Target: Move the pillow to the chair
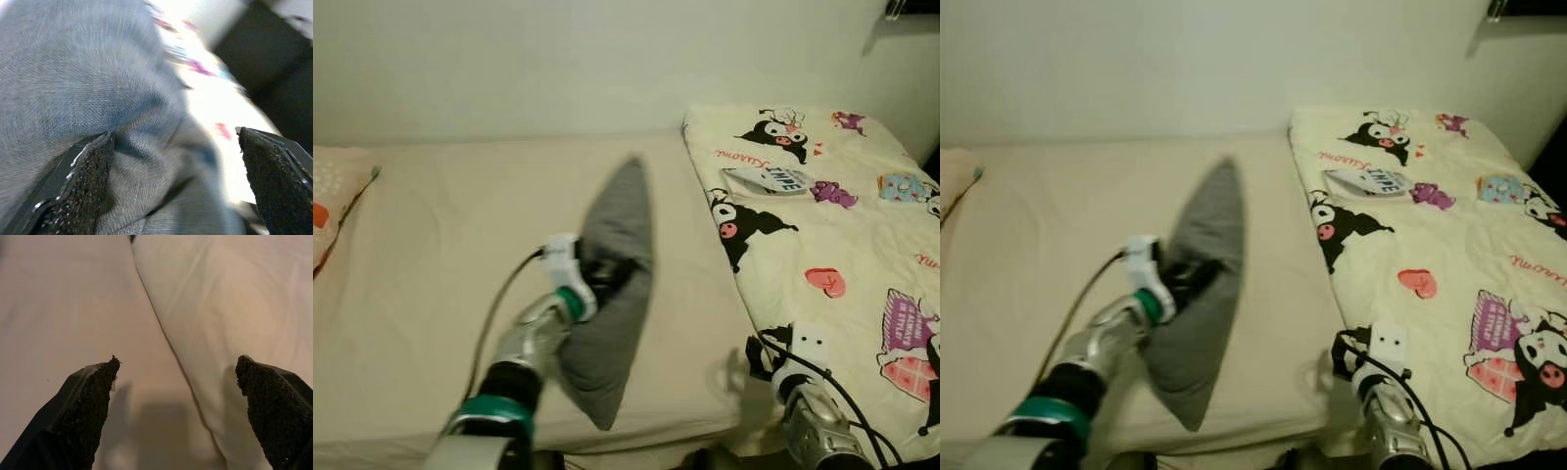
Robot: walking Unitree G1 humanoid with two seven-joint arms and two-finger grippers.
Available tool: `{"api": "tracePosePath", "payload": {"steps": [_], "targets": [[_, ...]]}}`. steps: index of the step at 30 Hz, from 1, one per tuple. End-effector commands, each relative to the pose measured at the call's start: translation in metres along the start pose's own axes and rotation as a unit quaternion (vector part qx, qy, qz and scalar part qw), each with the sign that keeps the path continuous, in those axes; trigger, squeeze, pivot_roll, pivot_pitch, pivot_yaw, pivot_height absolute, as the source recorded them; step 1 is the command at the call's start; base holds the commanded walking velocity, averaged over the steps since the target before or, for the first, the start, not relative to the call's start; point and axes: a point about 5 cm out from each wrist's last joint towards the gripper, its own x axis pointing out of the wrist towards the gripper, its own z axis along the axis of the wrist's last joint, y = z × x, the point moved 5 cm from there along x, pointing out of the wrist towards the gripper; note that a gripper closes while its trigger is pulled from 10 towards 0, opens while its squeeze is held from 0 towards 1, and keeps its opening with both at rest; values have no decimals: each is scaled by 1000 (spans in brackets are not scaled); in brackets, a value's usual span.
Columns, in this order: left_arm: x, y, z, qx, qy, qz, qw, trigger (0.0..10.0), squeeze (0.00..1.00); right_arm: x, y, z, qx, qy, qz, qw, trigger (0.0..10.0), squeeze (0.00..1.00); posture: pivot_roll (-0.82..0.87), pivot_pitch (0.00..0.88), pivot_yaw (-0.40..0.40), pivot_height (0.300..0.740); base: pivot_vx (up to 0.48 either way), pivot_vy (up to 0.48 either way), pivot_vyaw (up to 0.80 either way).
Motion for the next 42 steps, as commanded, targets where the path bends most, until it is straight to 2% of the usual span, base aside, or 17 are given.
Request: {"api": "tracePosePath", "payload": {"steps": [1,3,9,12,15,17,21,23,24,26,31,35,38,39,40,41,42], "targets": [[1,-2,-19,-20,35,-2,999,10000,0,-4,-5,-14,3,18,-10,1000,10000,0,-39,86,100,617,0,0,0],[13,-28,-21,-17,47,-38,998,10000,0,-5,-10,-15,3,20,-17,1000,10000,0,-42,86,114,617,0,0,0],[18,-43,-23,15,53,-58,997,10000,0,-6,-16,-15,6,18,-27,999,10000,0,-44,86,118,617,0,0,0],[16,-36,-14,42,34,-40,998,10000,0,-7,-17,-16,7,18,-28,999,10000,0,-40,87,114,617,0,0,0],[-2,7,11,125,-9,55,991,10000,0,-6,-13,-17,6,23,-24,999,10000,0,-32,88,100,617,0,0,0],[-10,17,22,130,-35,76,988,10000,0,-5,-11,-17,5,23,-22,999,10000,0,-32,88,100,617,0,0,0],[-24,24,55,80,-116,80,987,10000,0,-3,-7,-13,2,21,-16,1000,10000,0,-28,90,83,617,0,0,0],[-34,20,87,59,-182,63,979,10000,0,-2,-6,-10,-1,20,-12,1000,10000,0,-19,89,65,617,0,0,0],[-34,20,87,59,-182,63,979,10000,0,-2,-6,-10,-1,20,-12,1000,10000,0,-19,89,65,617,0,0,0],[-40,14,119,104,-221,53,968,10000,0,1,-3,-5,-7,18,-6,1000,10000,0,-16,86,57,617,0,0,0],[-42,16,128,135,-229,66,962,10000,0,2,0,-1,-8,14,-1,1000,10000,0,-20,80,61,617,0,0,0],[-50,49,107,216,-162,153,951,10000,0,3,4,-1,-10,11,4,1000,10000,0,-22,74,68,617,0,0,0],[-56,61,96,243,-135,179,944,10000,0,3,6,-1,-11,11,6,1000,10000,0,-22,72,70,617,0,0,0],[-68,74,80,257,-115,198,939,10000,0,3,8,1,-4,2,7,1000,10000,0,-22,70,69,617,0,0,0],[-80,84,67,251,-107,211,939,10000,122,3,9,8,19,-18,6,1000,10000,0,-22,70,69,617,0,0,0],[-92,91,57,244,-106,217,939,10000,973,3,8,17,46,-45,3,998,10000,0,-17,66,64,617,0,0,0],[-101,96,51,238,-108,224,939,10000,1000,3,7,27,73,-70,0,995,10000,0,-17,66,64,617,0,0,0]]}}
